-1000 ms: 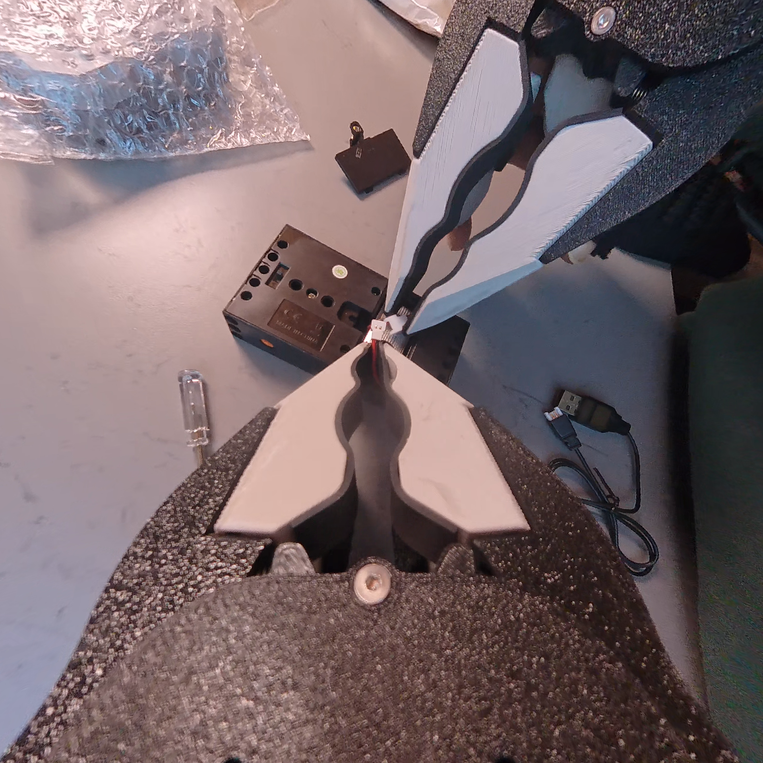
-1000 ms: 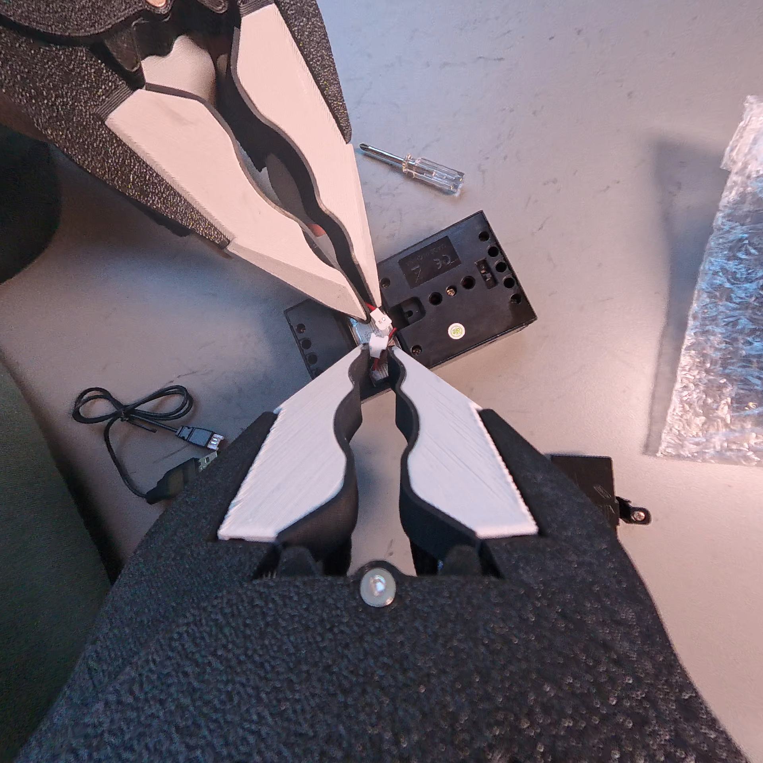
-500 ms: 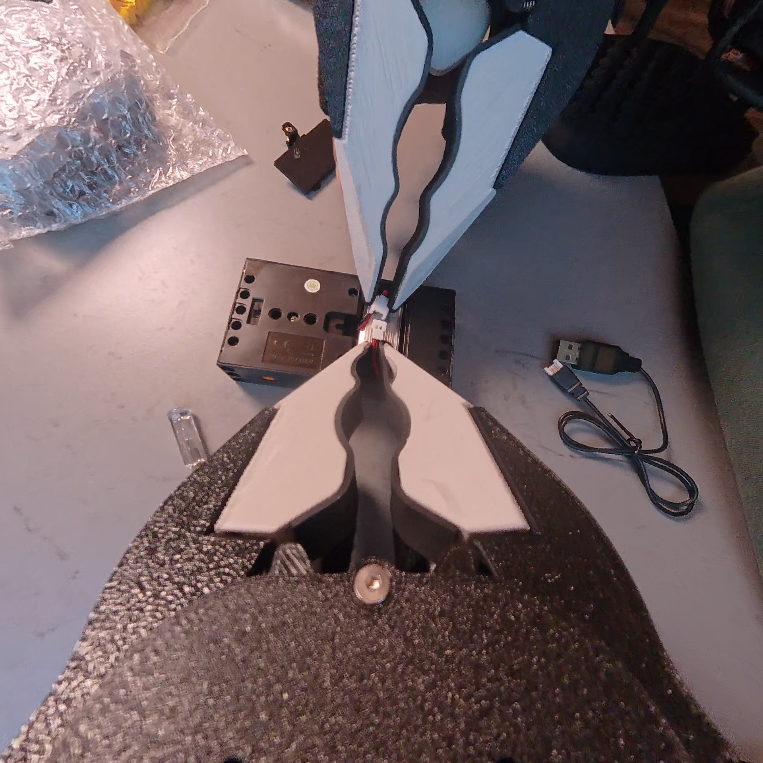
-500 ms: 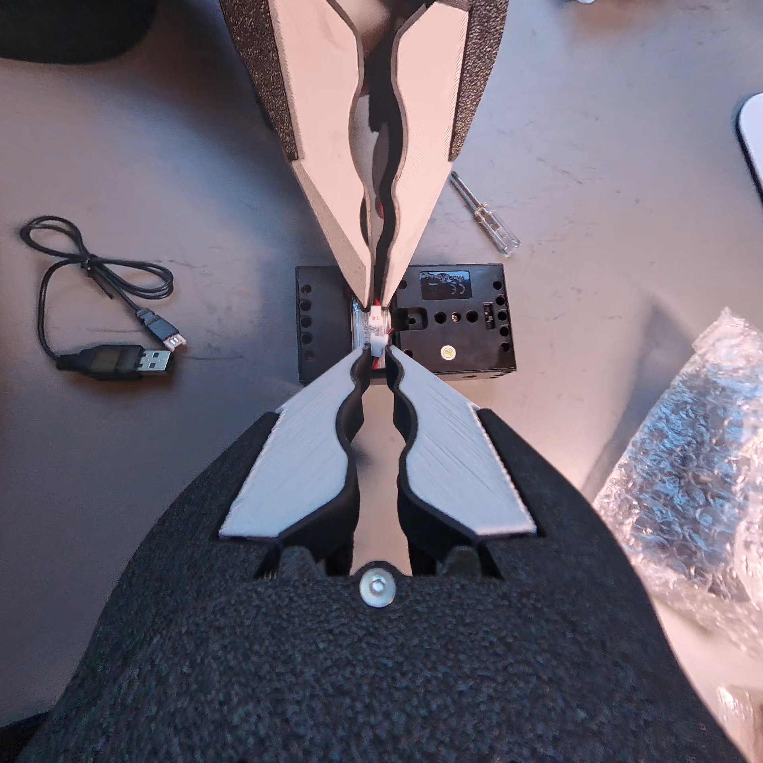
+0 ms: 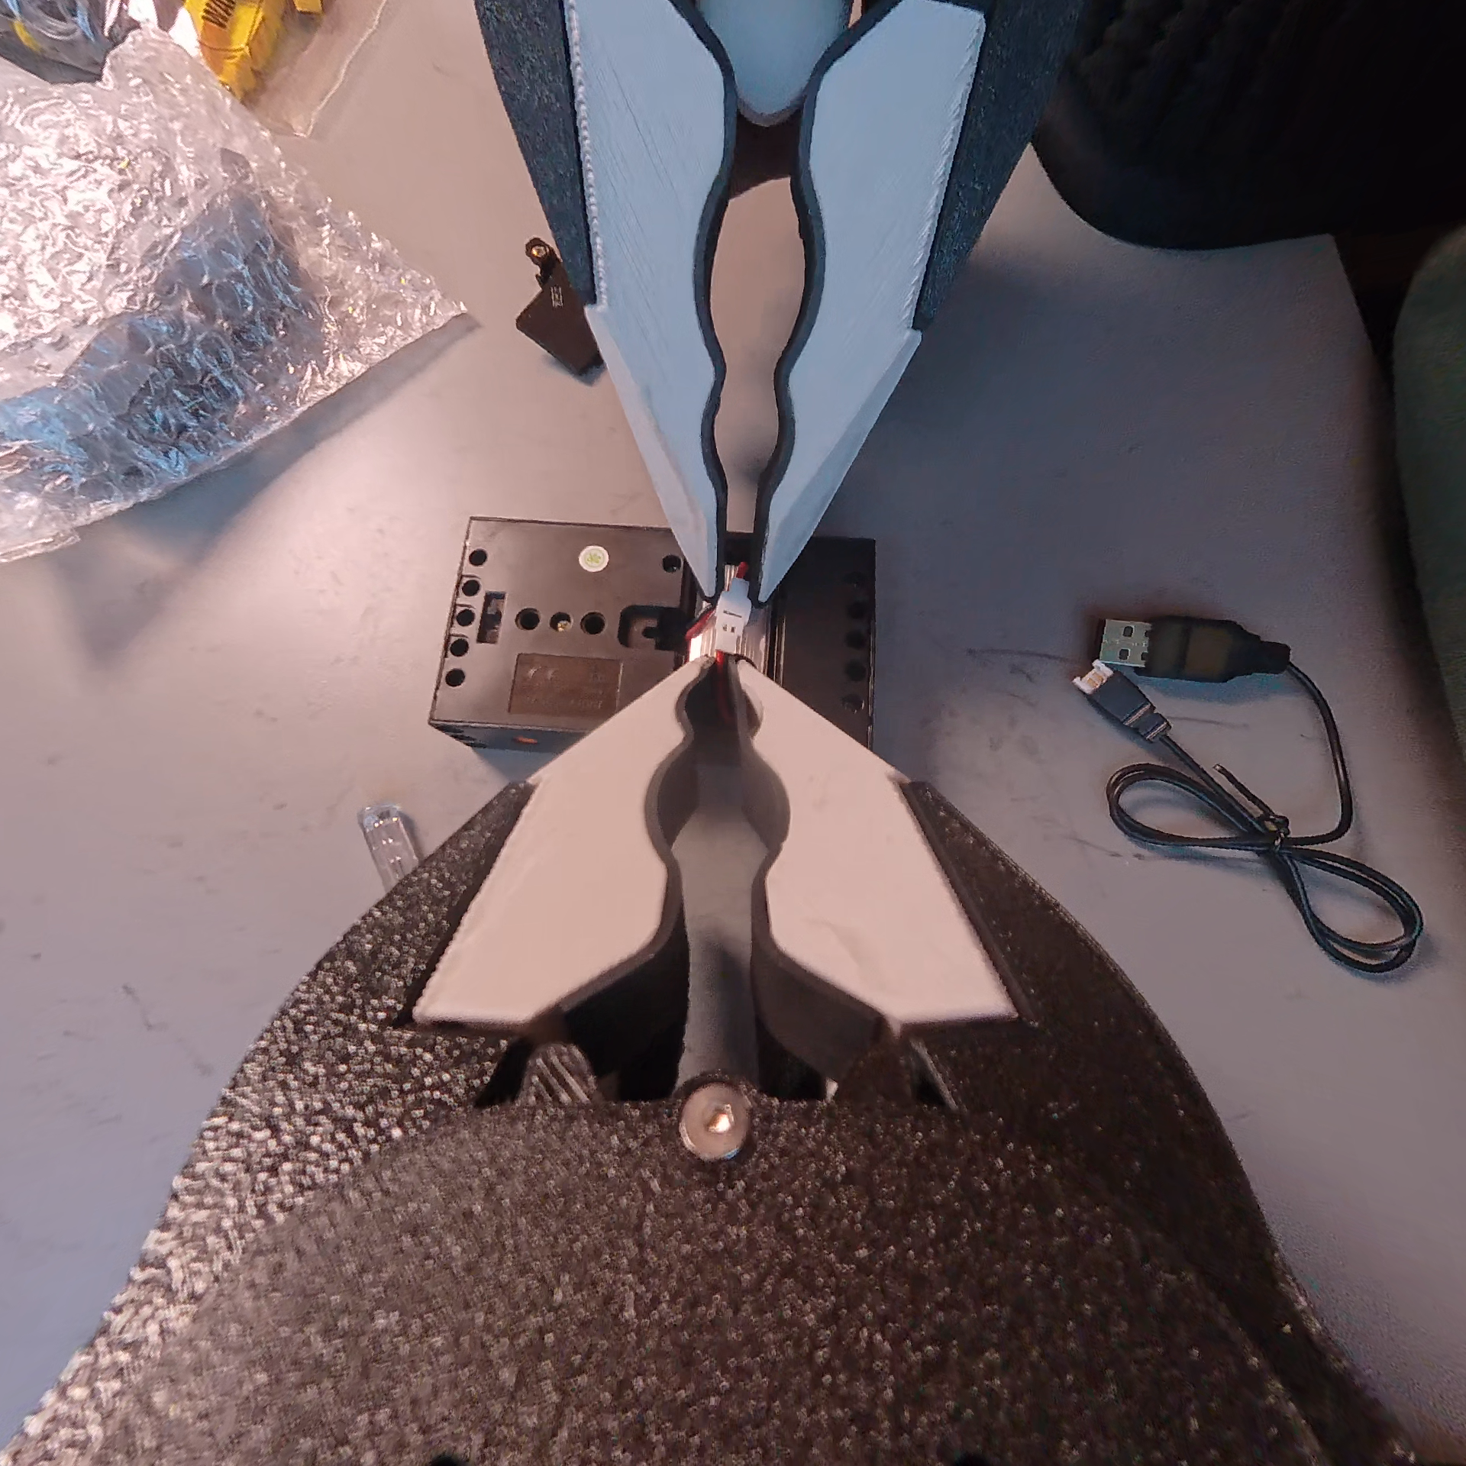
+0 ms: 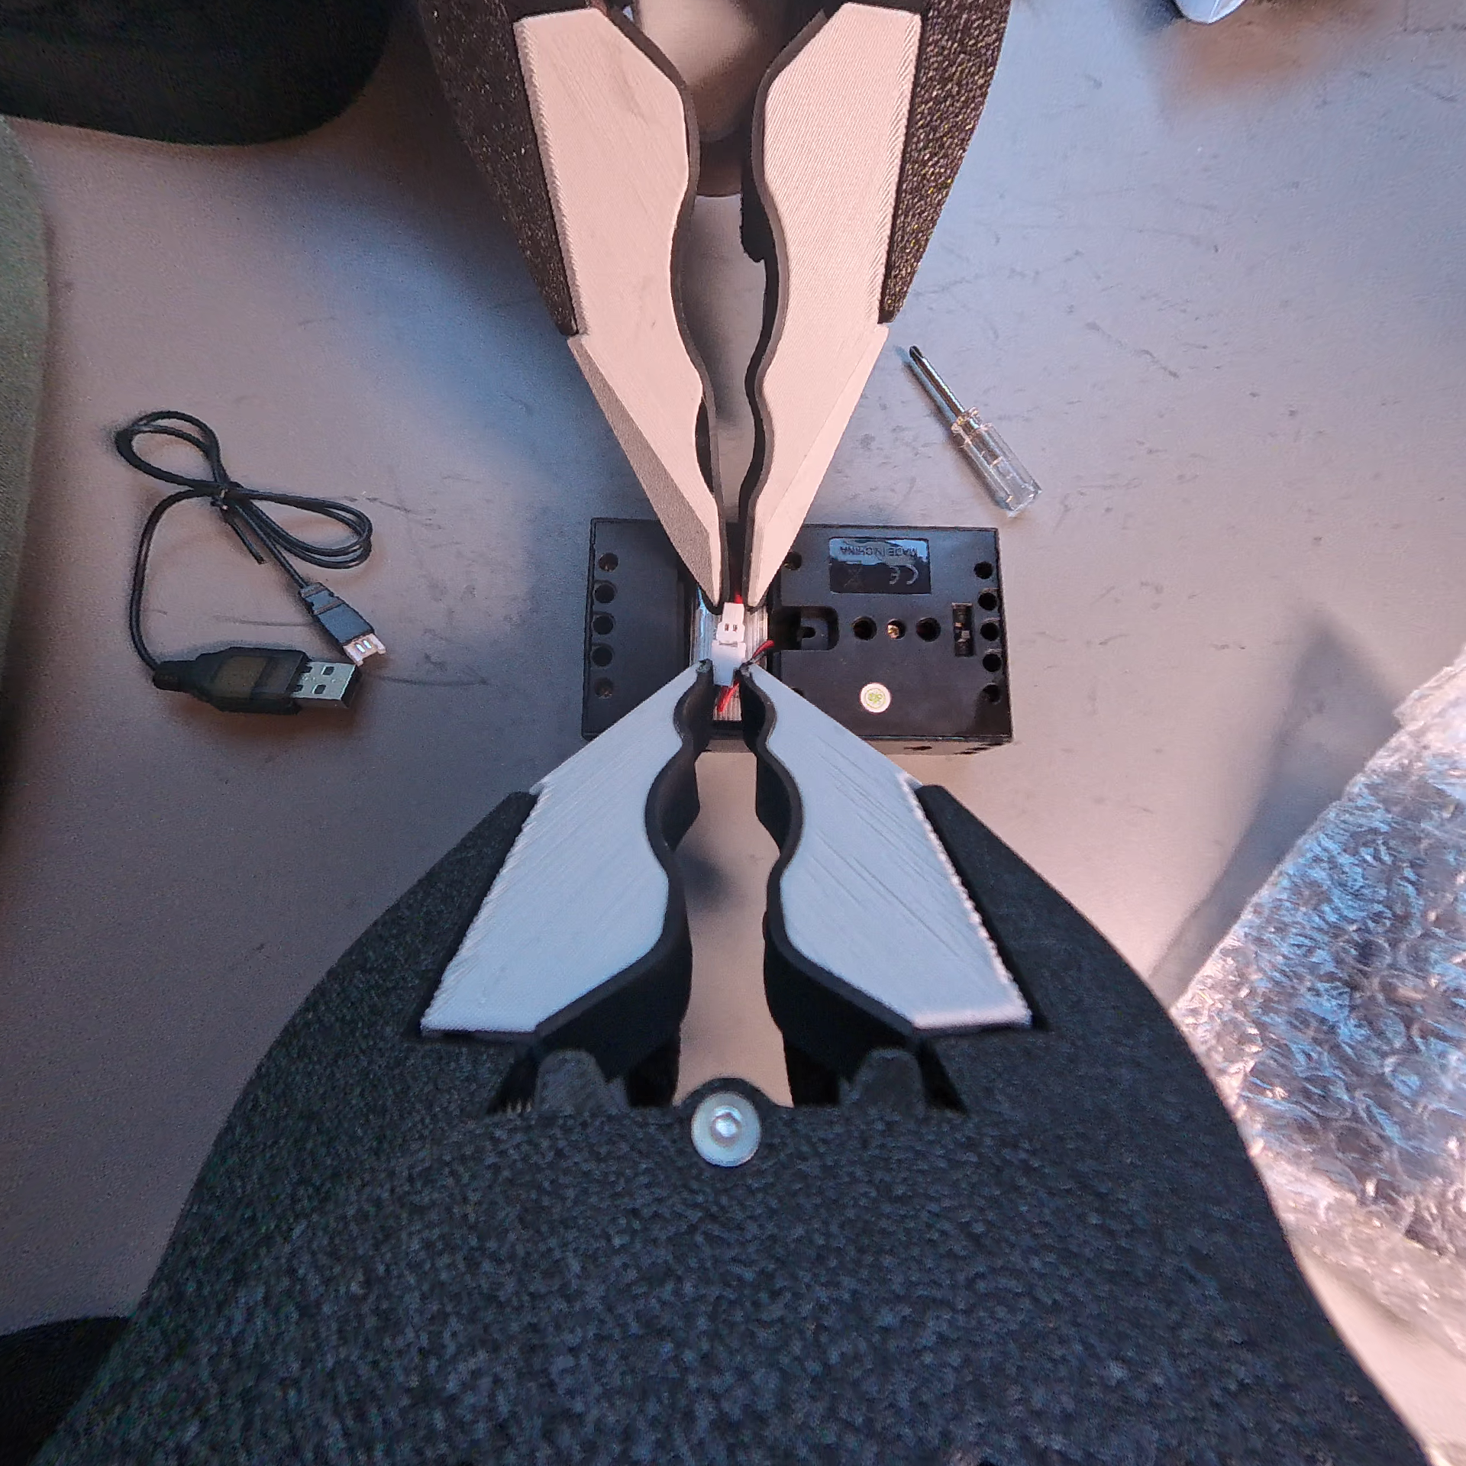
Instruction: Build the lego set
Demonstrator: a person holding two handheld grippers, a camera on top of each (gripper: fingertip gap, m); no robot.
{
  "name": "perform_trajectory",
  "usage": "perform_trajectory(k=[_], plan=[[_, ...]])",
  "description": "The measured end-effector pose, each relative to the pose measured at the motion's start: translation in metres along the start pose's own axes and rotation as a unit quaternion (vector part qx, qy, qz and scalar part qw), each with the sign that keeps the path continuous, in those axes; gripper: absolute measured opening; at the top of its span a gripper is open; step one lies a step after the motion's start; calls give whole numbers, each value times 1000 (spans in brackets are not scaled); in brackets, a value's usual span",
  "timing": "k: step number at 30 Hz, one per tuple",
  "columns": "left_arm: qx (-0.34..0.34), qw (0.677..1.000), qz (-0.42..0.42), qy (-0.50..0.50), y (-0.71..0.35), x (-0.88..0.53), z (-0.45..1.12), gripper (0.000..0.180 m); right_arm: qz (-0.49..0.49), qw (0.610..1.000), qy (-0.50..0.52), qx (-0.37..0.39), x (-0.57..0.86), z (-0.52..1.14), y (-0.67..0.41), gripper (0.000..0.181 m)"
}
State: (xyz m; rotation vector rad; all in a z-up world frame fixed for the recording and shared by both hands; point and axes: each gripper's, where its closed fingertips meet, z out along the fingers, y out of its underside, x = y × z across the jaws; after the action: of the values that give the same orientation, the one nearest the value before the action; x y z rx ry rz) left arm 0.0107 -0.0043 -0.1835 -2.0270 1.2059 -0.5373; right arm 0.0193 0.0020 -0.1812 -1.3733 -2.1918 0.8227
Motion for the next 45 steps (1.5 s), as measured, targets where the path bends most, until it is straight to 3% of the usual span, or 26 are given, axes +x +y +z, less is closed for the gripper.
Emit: perform_trajectory(k=[15,45], plan=[[-19,1000,8,0,0,1,0,0,-5,1000,-1,3,-2,0,-1,4],[15,997,-56,55,-4,9,2,0,-43,998,17,42,-5,-2,-2,3]])
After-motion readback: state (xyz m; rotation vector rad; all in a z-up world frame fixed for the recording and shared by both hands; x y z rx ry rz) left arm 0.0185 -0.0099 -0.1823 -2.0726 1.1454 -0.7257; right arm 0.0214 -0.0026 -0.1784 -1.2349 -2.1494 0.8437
